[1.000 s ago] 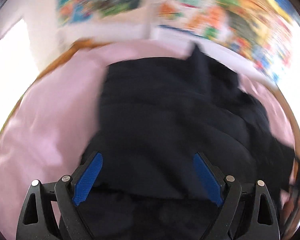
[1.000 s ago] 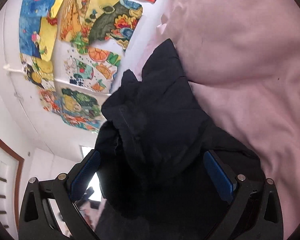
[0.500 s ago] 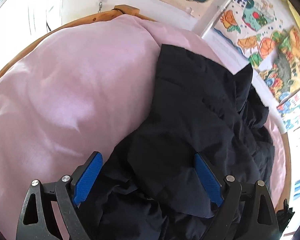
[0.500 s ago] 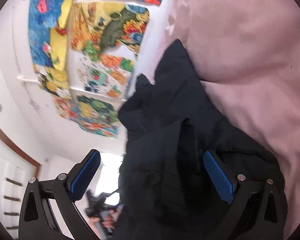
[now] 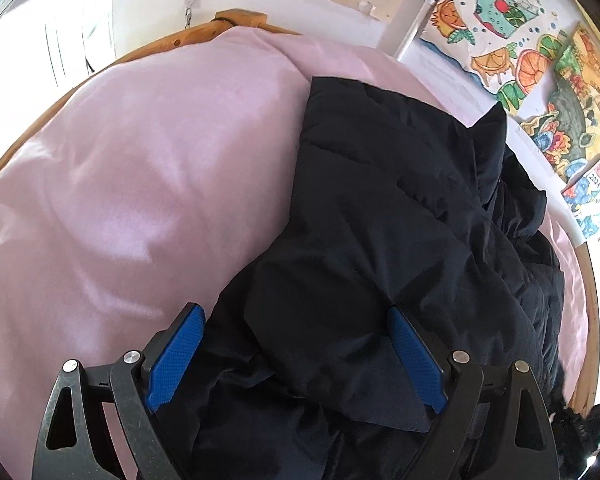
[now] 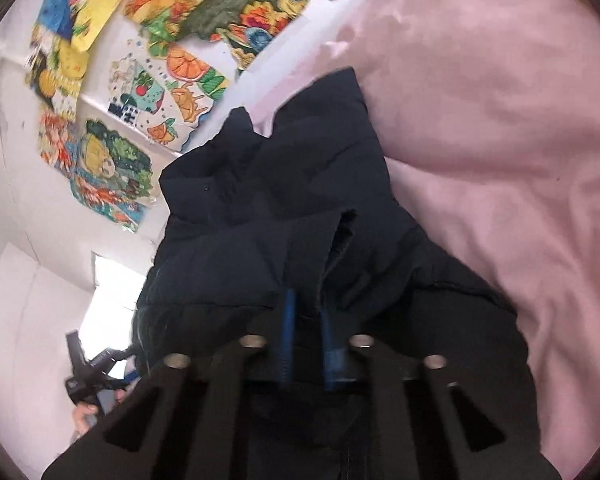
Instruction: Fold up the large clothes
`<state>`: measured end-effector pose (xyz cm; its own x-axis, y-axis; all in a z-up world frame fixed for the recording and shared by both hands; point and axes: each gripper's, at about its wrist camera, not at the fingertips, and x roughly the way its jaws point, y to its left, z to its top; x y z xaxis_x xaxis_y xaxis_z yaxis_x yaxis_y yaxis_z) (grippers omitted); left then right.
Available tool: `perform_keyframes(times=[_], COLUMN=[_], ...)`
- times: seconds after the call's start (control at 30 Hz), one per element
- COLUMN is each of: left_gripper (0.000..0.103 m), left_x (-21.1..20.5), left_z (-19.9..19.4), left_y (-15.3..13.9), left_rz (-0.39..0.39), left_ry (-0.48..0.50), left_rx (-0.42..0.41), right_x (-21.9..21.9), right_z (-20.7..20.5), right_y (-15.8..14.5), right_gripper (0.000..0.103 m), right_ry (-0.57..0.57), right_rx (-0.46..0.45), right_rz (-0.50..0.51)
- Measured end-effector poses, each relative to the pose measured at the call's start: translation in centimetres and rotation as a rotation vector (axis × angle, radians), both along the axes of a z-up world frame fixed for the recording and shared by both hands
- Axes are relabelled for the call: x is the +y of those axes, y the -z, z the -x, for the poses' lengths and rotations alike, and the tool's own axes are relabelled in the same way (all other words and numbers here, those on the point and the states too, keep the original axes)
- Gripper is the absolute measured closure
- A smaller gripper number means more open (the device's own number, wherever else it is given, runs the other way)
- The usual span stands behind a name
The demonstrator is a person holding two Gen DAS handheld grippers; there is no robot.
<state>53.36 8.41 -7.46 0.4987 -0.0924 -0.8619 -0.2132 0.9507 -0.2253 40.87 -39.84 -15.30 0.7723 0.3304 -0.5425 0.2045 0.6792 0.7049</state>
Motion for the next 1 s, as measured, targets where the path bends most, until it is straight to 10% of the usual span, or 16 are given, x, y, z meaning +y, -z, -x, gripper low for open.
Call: perform_keyframes(times=[0.33, 0.67, 1.0], left_gripper=[0.011, 0.002, 0.000], left_x=[-4.6, -7.7, -6.3], left_z=[0.4, -3.2, -2.6], left_y=[-4.0, 2.2, 1.4], left_rz=[-0.094, -0.252, -0.211], left_ry=[0.189, 0.245, 0.171], left_rx=[-0.180, -0.010, -0.094], right_x=[1.8, 0.4, 1.1], right_z=[-1.7, -8.0, -7.9], right_y=[-11.3, -3.9, -1.3], right_gripper=[0.099, 0.097, 0.090], right_ry=[0.002, -0.041, -0.033], right_rx=[-0.167, 0.070, 0.078], right_rz=[0.557, 0.595, 0.621])
